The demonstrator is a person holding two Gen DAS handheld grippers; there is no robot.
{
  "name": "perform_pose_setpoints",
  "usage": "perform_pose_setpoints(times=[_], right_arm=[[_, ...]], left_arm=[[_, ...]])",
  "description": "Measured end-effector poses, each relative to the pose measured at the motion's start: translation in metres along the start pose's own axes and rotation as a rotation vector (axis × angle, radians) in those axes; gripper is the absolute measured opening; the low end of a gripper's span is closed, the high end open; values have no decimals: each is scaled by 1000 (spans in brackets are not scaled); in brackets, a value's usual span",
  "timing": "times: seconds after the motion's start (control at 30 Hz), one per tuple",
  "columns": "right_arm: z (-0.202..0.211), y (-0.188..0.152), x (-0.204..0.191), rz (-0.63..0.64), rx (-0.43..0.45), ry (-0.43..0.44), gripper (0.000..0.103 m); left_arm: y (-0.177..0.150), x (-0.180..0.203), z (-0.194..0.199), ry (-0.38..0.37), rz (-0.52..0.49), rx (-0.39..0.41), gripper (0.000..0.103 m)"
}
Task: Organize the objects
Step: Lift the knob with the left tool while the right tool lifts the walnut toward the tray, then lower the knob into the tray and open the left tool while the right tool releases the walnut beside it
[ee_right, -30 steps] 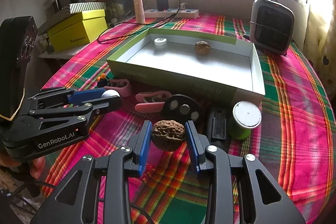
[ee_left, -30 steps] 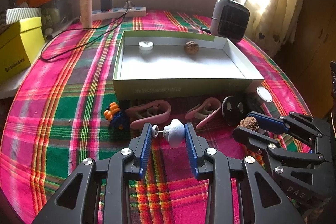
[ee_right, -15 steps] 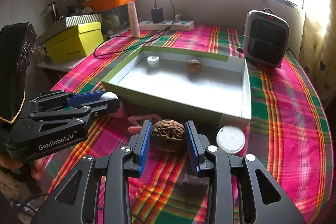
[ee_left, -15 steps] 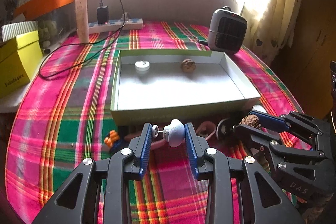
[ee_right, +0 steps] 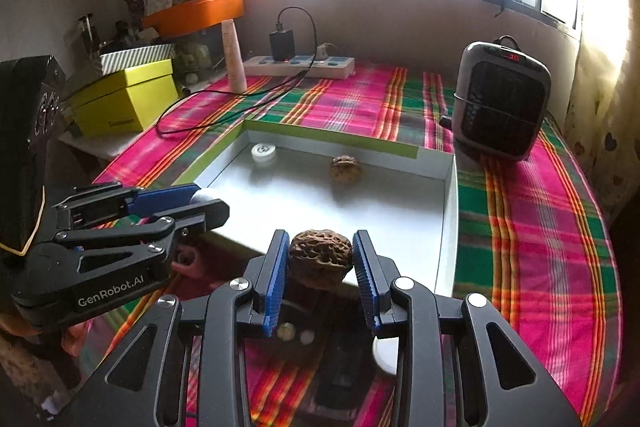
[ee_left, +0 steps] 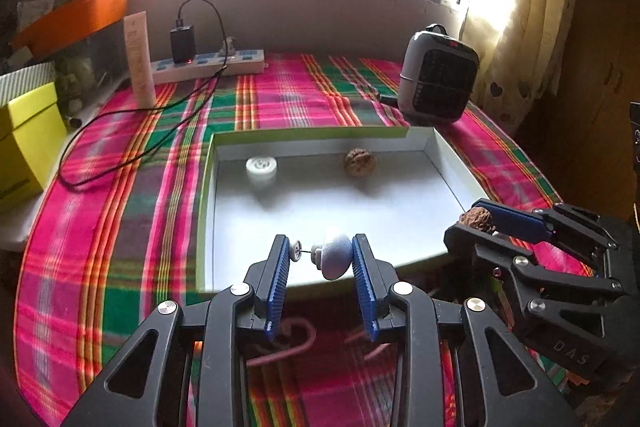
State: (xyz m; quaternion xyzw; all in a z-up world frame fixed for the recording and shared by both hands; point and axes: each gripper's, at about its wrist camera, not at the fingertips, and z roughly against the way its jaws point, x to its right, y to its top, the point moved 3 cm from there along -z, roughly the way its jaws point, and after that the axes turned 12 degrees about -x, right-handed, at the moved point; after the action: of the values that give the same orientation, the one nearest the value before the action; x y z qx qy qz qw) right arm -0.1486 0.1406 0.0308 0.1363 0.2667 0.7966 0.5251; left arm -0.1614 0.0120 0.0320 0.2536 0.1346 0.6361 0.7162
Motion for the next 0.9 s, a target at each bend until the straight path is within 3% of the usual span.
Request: perform_pose_setpoints(times=[0.9], right_arm=[[-60,53,48,-22,-91,-64,34]], left_arm=[[66,-2,-60,30,-19,-63,30]])
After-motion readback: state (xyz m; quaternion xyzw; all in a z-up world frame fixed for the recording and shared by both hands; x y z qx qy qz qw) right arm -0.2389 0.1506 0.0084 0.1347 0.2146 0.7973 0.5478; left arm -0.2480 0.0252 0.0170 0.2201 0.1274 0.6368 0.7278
